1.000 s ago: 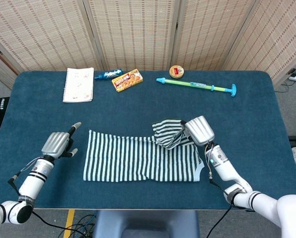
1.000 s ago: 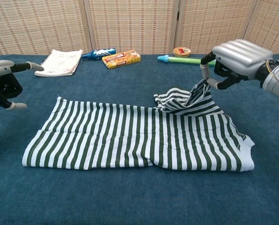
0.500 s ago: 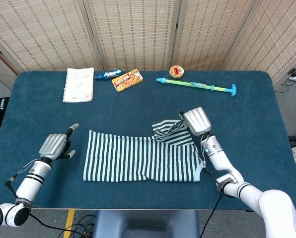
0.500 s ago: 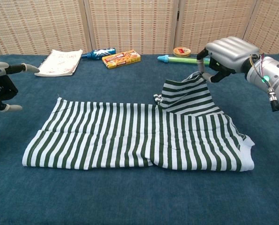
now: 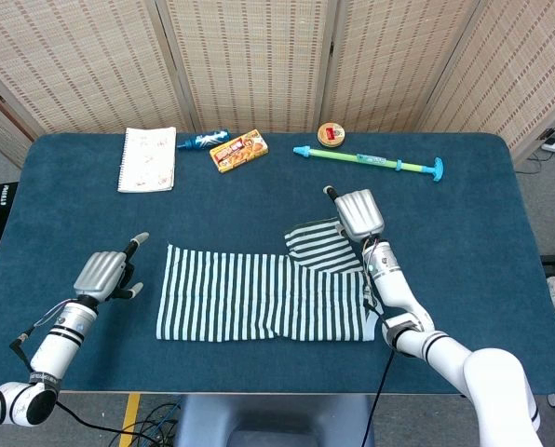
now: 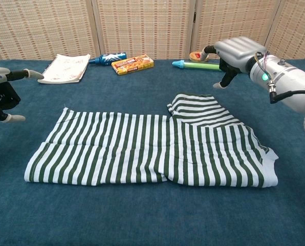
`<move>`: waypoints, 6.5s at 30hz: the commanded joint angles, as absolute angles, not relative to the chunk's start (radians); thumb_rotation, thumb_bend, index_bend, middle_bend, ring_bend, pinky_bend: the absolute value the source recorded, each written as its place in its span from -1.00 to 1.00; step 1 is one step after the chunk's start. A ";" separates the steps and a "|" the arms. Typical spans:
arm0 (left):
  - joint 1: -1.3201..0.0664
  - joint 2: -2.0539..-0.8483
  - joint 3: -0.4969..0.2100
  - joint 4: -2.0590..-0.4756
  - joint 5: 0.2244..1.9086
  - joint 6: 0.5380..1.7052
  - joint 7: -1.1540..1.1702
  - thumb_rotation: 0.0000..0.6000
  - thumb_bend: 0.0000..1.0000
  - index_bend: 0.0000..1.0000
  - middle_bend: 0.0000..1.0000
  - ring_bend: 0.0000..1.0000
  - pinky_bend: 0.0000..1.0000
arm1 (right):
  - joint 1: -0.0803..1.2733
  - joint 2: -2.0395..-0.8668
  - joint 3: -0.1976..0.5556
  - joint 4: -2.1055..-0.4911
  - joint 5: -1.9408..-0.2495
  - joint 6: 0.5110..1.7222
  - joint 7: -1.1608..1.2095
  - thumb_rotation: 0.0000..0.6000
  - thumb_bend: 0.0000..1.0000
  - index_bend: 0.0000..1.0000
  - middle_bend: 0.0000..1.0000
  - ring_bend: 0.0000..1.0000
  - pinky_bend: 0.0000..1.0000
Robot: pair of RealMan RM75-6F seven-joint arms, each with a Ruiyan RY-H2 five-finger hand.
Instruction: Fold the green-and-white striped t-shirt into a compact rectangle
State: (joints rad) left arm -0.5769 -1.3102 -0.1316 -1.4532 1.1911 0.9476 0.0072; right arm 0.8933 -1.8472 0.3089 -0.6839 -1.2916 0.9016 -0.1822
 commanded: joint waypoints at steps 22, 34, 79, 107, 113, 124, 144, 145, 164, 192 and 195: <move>-0.560 -1.316 -0.116 -1.436 1.201 0.939 -0.017 1.00 -0.34 -1.00 0.73 0.56 0.82 | 0.966 -1.801 0.301 -0.768 -1.022 0.608 -0.487 1.00 -0.15 -0.57 0.98 1.00 1.00; -0.553 -1.323 -0.111 -1.418 1.204 0.932 -0.032 1.00 -0.34 -1.00 0.73 0.56 0.82 | 1.004 -1.826 0.270 -0.715 -0.943 0.544 -0.544 1.00 -0.13 -0.48 0.98 1.00 1.00; -0.545 -1.337 -0.109 -1.379 1.210 0.914 -0.052 1.00 -0.34 -1.00 0.73 0.56 0.82 | 1.030 -1.919 0.256 -0.545 -1.022 0.555 -0.385 1.00 -0.44 -0.42 0.99 1.00 1.00; -0.545 -1.343 -0.110 -1.382 1.214 0.913 -0.044 1.00 -0.34 -1.00 0.73 0.56 0.82 | 0.987 -1.882 0.245 -0.612 -1.082 0.605 -0.329 1.00 -0.21 -0.17 0.99 1.00 1.00; -0.546 -1.342 -0.112 -1.385 1.218 0.916 -0.047 1.00 -0.34 -1.00 0.73 0.56 0.82 | 0.946 -1.841 0.228 -0.706 -1.143 0.717 -0.299 1.00 -0.20 -0.17 0.99 1.00 1.00; -0.546 -1.337 -0.109 -1.394 1.226 0.916 -0.051 1.00 -0.34 -1.00 0.73 0.56 0.82 | 0.840 -1.751 0.130 -0.895 -1.270 0.908 -0.364 1.00 -0.20 -0.17 0.99 1.00 1.00; -0.550 -1.338 -0.108 -1.395 1.224 0.908 -0.047 1.00 -0.34 -1.00 0.73 0.56 0.82 | 0.707 -1.622 -0.004 -1.048 -1.449 1.046 -0.344 1.00 -0.08 -0.17 0.99 1.00 1.00; -0.551 -1.338 -0.108 -1.396 1.223 0.907 -0.046 1.00 -0.34 -1.00 0.73 0.56 0.82 | 0.703 -1.618 -0.009 -1.053 -1.456 1.048 -0.345 1.00 -0.08 -0.17 0.99 1.00 1.00; -0.553 -1.335 -0.105 -1.402 1.220 0.900 -0.044 1.00 -0.34 -1.00 0.73 0.56 0.82 | 0.640 -1.536 -0.076 -1.217 -1.549 1.074 -0.447 1.00 -0.08 -0.41 0.99 1.00 1.00; -0.550 -1.322 -0.104 -1.418 1.220 0.908 -0.040 1.00 -0.34 -1.00 0.73 0.56 0.82 | 0.680 -1.472 0.098 -1.418 -1.436 1.022 -0.423 1.00 0.50 -0.75 0.97 1.00 1.00; -0.547 -1.318 -0.102 -1.421 1.220 0.910 -0.039 1.00 -0.34 -1.00 0.73 0.56 0.82 | 0.701 -1.478 0.132 -1.434 -1.370 0.980 -0.449 1.00 0.82 -0.67 0.96 1.00 1.00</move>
